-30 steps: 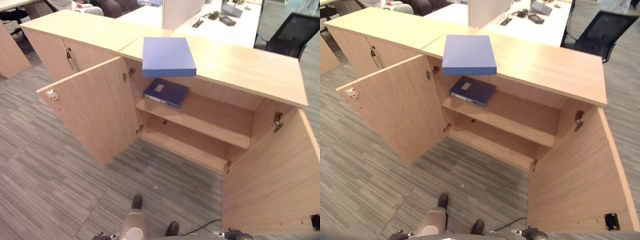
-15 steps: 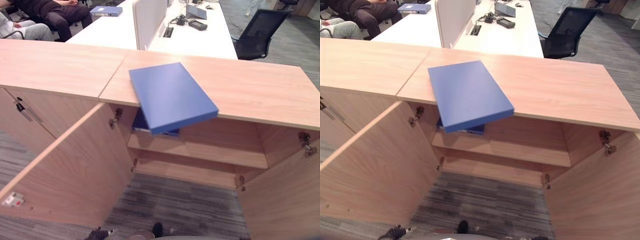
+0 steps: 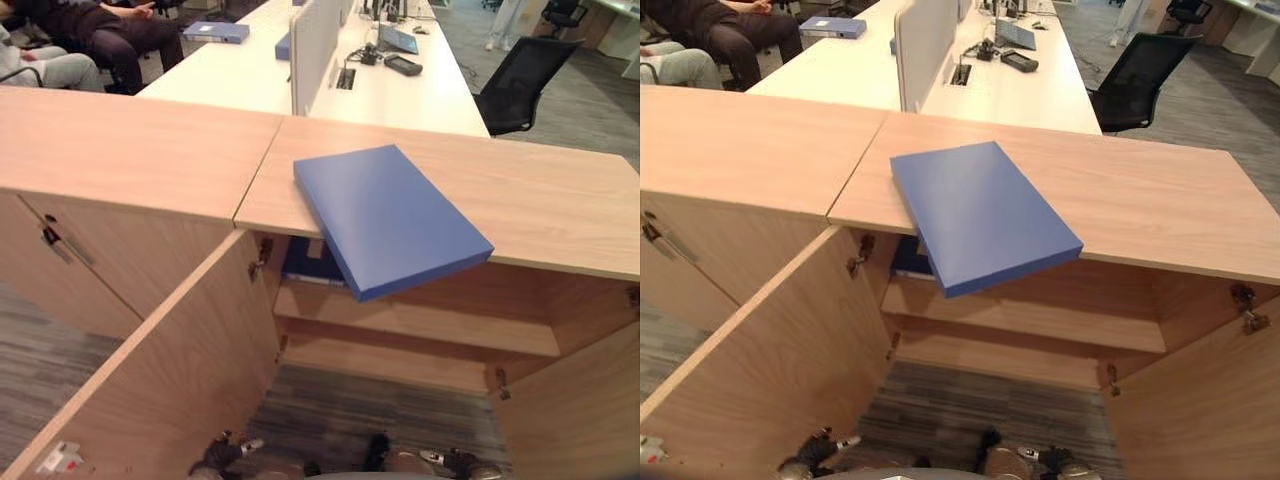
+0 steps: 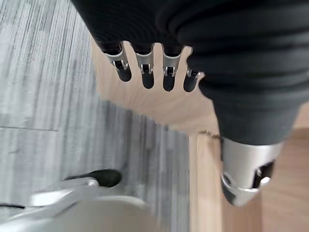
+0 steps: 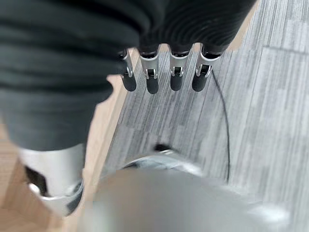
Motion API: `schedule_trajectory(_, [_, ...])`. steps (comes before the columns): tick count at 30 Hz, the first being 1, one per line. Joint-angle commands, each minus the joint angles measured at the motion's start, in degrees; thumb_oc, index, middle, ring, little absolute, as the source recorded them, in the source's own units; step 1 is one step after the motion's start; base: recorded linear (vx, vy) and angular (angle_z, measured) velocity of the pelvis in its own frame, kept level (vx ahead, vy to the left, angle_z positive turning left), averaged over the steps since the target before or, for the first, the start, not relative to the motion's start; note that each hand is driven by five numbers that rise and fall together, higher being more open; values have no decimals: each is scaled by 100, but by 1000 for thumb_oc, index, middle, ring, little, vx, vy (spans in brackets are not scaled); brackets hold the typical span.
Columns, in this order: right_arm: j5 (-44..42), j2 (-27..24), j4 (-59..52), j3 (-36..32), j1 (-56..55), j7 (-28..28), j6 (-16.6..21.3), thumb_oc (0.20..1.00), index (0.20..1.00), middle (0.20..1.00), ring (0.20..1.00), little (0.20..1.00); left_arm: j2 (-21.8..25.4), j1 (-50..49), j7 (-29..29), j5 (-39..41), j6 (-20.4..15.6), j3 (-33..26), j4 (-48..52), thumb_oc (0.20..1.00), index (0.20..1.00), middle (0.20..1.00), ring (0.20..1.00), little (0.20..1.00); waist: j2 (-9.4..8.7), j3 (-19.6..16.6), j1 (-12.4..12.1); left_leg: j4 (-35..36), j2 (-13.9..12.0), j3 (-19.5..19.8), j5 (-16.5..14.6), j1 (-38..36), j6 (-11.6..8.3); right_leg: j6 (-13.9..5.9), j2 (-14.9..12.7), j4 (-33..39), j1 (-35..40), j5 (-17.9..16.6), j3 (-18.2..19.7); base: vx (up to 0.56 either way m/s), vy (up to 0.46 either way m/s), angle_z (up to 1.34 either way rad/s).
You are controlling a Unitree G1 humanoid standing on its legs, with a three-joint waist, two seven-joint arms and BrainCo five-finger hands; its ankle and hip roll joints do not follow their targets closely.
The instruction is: Put the empty folder in the office cabinet
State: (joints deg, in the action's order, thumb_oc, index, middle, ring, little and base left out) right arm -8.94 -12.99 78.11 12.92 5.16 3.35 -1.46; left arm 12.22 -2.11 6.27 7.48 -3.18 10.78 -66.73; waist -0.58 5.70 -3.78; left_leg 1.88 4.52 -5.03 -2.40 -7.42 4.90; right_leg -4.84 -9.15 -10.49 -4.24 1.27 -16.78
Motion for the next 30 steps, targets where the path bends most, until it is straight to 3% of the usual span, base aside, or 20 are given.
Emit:
schedule_trajectory(1, [48, -115, 67, 100, 184, -8, -15, 1000, 1000, 1000, 1000, 1000, 204, 248, -224, -213, -220, 285, 297, 1000, 1000, 1000, 1000, 1000, -73, -10, -87, 281, -280, 855, -45, 32, -374, -189, 182, 1549, 900, -438, -16, 156, -73, 4])
schedule_trajectory(4, [165, -163, 107, 149, 156, -74, -43, 1000, 1000, 1000, 1000, 1000, 302, 138, -418, -234, -233, 476, 840, 1000, 1000, 1000, 1000, 1000, -29, -59, -73, 312, -356, 815, -89, -49, -419, -180, 233, 1549, 952, -334, 38, 87, -38, -12])
schedule_trajectory(14, [355, -218, 186, 173, 77, -100, -70, 1000, 1000, 1000, 1000, 1000, 402, -55, -557, -430, -196, 609, 1240, 1000, 1000, 1000, 1000, 1000, 45, -78, -46, 312, -448, 787, -170, -146, -491, -168, 309, 1549, 1067, -160, 94, 40, -12, -12])
schedule_trajectory(20, [471, -247, 179, 198, 63, -94, -106, 1000, 1000, 1000, 1000, 1000, 410, -75, -614, -527, -155, 746, 1374, 1000, 1000, 1000, 1000, 1000, 54, -20, -24, 312, -415, 806, -155, -108, -478, -194, 277, 1549, 1070, -205, 92, -8, 26, 0])
schedule_trajectory(23, [467, -274, 144, 167, 66, -98, -138, 1000, 1000, 1000, 1000, 1000, 383, -35, -672, -573, -145, 879, 1306, 1000, 1000, 1000, 1000, 1000, 58, 116, 29, 312, -326, 796, -90, 70, -415, -265, 185, 1549, 868, -395, 132, -127, 125, -1])
schedule_trajectory(24, [394, -292, 95, 124, 187, -60, -143, 1000, 1000, 1000, 1000, 1000, 414, 12, -637, -569, -160, 941, 1366, 1000, 1000, 1000, 1000, 1000, 63, 257, 57, 312, -281, 763, -39, 266, -381, -320, 128, 1549, 601, -588, 168, -321, 159, -5])
schedule_trajectory(26, [323, -308, 50, 115, 313, -22, -131, 1000, 1000, 1000, 1000, 1000, 452, 55, -629, -409, -166, 947, 1507, 1000, 1000, 1000, 1000, 1000, 68, 377, 71, 312, -242, 768, 41, 455, -346, -347, 120, 1549, 420, -649, 226, -308, 72, -5])
schedule_trajectory(28, [125, -267, -77, 140, 555, 53, -97, 1000, 1000, 1000, 1000, 1000, 649, 120, -576, 34, -193, 883, 2069, 1000, 1000, 1000, 1000, 1000, 137, 521, 76, 312, -273, 727, 245, 938, -232, -374, 137, 911, -63, -474, 709, -338, 27, -2])
schedule_trajectory(30, [75, -241, -91, 144, 545, 37, -77, 1000, 1000, 1000, 1000, 1000, 740, 82, -558, 59, -209, 839, 2282, 1000, 1000, 1000, 1000, 1000, 174, 462, 47, 312, -299, 701, 282, 1032, -233, -328, 90, 777, -12, -403, 780, -91, -2, -18])
